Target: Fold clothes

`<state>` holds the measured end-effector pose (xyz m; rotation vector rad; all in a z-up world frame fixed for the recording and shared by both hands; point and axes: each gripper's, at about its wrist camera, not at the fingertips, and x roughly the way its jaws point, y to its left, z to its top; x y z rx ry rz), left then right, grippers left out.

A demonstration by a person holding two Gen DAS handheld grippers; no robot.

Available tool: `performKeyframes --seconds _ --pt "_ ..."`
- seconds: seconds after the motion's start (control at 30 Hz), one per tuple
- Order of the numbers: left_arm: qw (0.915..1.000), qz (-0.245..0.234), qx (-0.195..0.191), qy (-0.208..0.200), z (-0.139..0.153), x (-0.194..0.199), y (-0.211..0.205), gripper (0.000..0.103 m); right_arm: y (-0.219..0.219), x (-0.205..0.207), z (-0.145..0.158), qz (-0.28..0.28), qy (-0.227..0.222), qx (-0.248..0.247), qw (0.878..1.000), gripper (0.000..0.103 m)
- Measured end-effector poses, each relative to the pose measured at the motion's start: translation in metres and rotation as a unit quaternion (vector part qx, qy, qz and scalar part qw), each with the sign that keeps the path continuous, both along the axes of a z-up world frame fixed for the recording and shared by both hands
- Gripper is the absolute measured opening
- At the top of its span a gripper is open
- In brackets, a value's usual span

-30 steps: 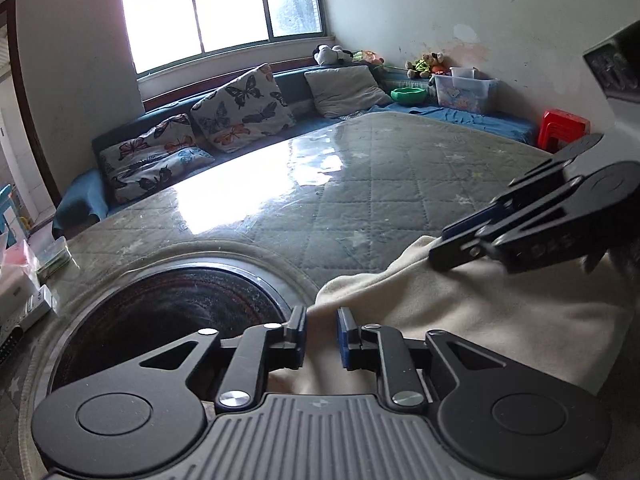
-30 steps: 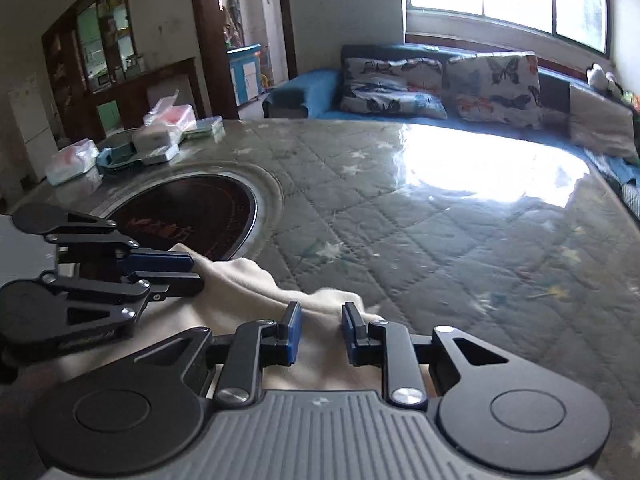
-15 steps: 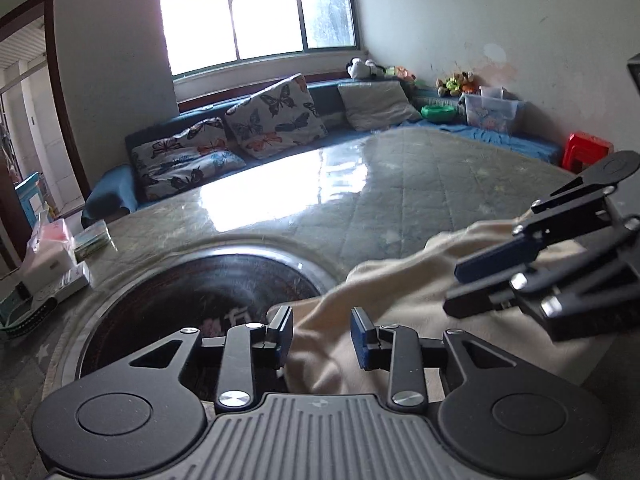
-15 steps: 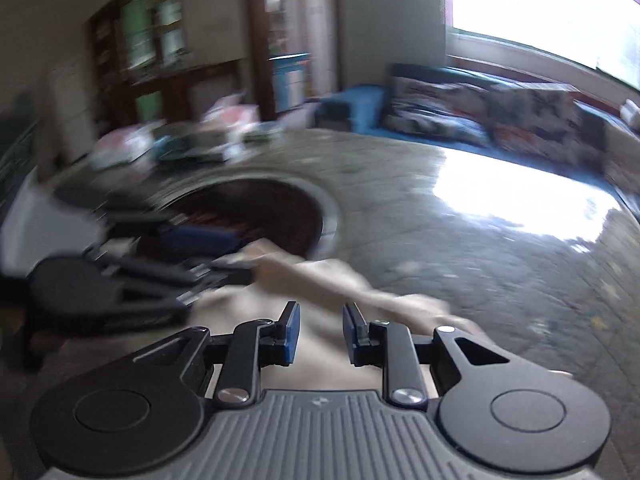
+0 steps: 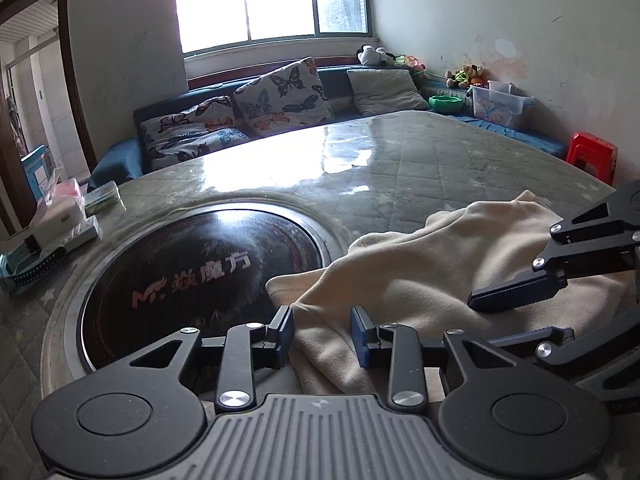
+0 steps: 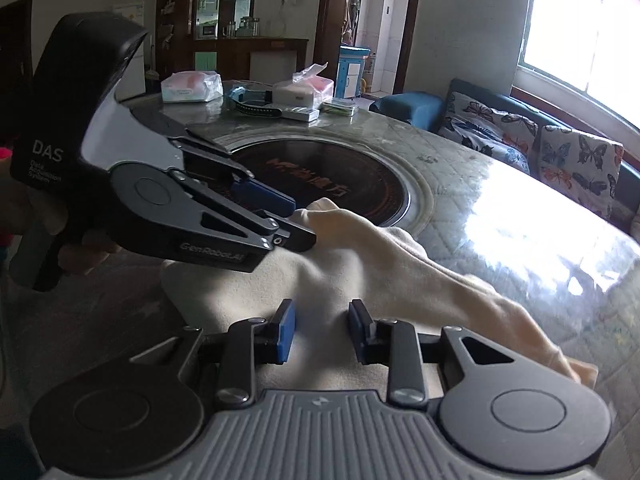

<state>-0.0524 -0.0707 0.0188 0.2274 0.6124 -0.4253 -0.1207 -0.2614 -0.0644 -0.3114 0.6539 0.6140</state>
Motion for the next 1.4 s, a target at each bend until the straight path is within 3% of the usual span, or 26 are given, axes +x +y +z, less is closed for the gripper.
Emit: performKeyframes --seconds 0.17,0.27,0.47,0.5,0.6,0.67,0.83,1.0,1.2,1.4 --pt "0.9999 -0.01 0.008 -0.006 0.002 -0.033 0.005 0.035 -0.02 -0.029 0.005 -0.008 0.008 0.037 0.999 0.029" --pt "0.9998 -0.013 0.012 -0.012 0.003 -0.04 0.007 0.035 -0.046 -0.04 0.013 -0.036 0.013 0.082 0.996 0.029" --pt "0.9998 -0.01 0.013 -0.009 0.004 -0.037 0.005 0.035 -0.107 -0.031 0.005 -0.153 0.047 0.097 0.982 0.026" --pt "0.9998 -0.01 0.014 -0.01 0.005 -0.037 0.005 0.035 -0.117 -0.032 0.004 -0.161 0.052 0.108 0.98 0.021" --pt "0.9997 -0.013 0.008 -0.017 0.014 -0.038 0.002 0.035 -0.129 -0.035 0.01 -0.166 0.051 0.121 0.977 0.021" --pt "0.9996 -0.02 0.0 -0.019 0.019 -0.037 -0.002 0.035 -0.126 -0.036 0.018 -0.156 0.026 0.11 0.981 0.021" --pt "0.9993 -0.036 -0.006 -0.01 0.016 -0.025 -0.017 0.035 -0.108 -0.011 0.019 -0.147 0.021 0.111 0.983 0.021" --pt "0.9997 -0.022 0.007 0.008 0.001 0.001 -0.024 0.035 -0.108 0.015 0.002 -0.169 0.049 0.09 0.98 0.02" --pt "0.9996 -0.029 0.0 0.003 0.003 0.01 -0.029 0.035 -0.1 0.026 0.015 -0.158 0.027 0.089 0.983 0.02" --pt "0.9996 -0.025 -0.007 0.014 -0.004 0.019 -0.029 0.037 -0.091 0.056 -0.003 -0.167 0.048 0.074 0.982 0.021"
